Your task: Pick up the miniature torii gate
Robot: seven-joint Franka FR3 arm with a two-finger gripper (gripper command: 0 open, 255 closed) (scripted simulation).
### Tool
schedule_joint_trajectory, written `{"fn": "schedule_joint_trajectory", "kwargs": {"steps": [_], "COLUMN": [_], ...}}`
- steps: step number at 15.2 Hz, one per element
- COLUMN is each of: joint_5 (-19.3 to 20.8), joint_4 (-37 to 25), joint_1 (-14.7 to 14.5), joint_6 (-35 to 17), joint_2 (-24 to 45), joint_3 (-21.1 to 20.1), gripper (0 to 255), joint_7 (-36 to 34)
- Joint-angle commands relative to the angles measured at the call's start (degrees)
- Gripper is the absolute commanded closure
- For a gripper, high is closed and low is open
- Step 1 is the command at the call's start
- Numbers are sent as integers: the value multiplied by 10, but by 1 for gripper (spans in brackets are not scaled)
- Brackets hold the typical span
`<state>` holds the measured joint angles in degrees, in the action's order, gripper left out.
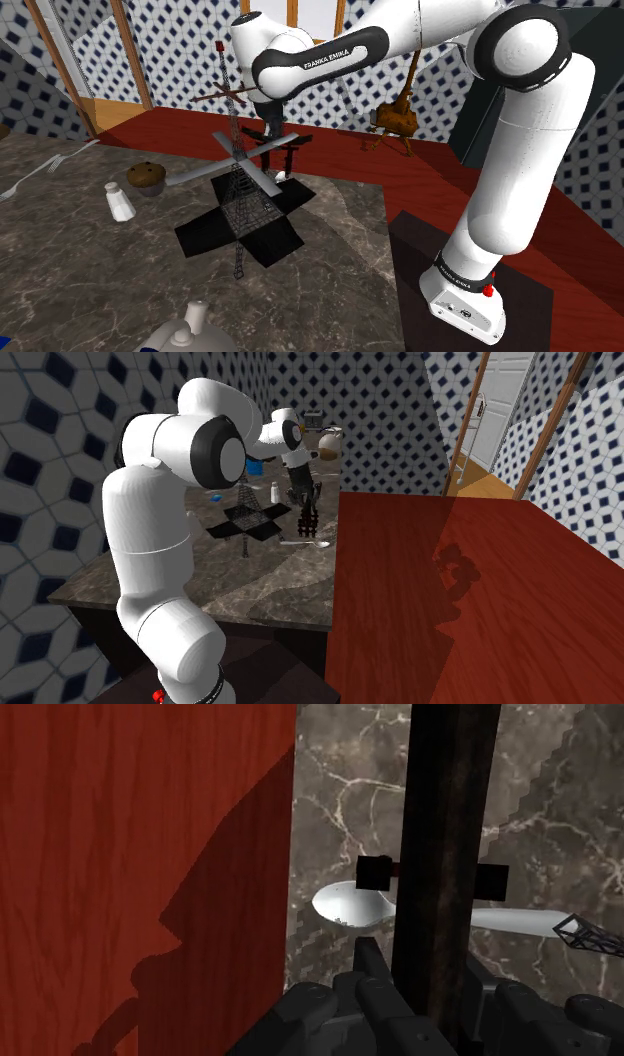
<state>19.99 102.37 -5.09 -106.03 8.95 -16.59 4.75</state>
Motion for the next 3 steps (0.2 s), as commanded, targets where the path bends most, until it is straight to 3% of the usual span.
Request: {"fn": "schedule_joint_trajectory", "kwargs": {"steps": [1,3], "joint_5": [-2,-2], "joint_4": [-11,-12], "joint_1": [-1,-1], "joint_6": [13,14], "joint_2": [-3,-3], "joint_3": [-1,-1], "gripper": [255,255], "joint_7": [3,4]}}
